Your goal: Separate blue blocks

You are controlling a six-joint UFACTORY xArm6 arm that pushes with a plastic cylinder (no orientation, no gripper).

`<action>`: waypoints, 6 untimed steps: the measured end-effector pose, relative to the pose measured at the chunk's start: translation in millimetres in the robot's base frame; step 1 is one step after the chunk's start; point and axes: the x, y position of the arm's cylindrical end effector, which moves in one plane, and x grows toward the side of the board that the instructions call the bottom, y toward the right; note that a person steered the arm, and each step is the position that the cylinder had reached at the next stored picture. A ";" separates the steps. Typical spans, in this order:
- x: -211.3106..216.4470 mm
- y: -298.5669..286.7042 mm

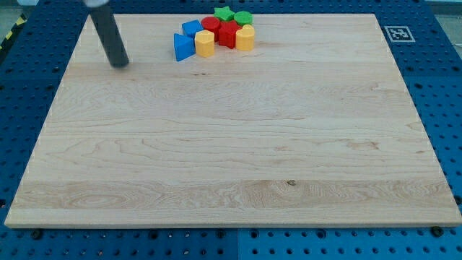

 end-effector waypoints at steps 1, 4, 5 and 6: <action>-67.5 39.9; -90.2 65.3; -75.6 81.7; -56.4 104.5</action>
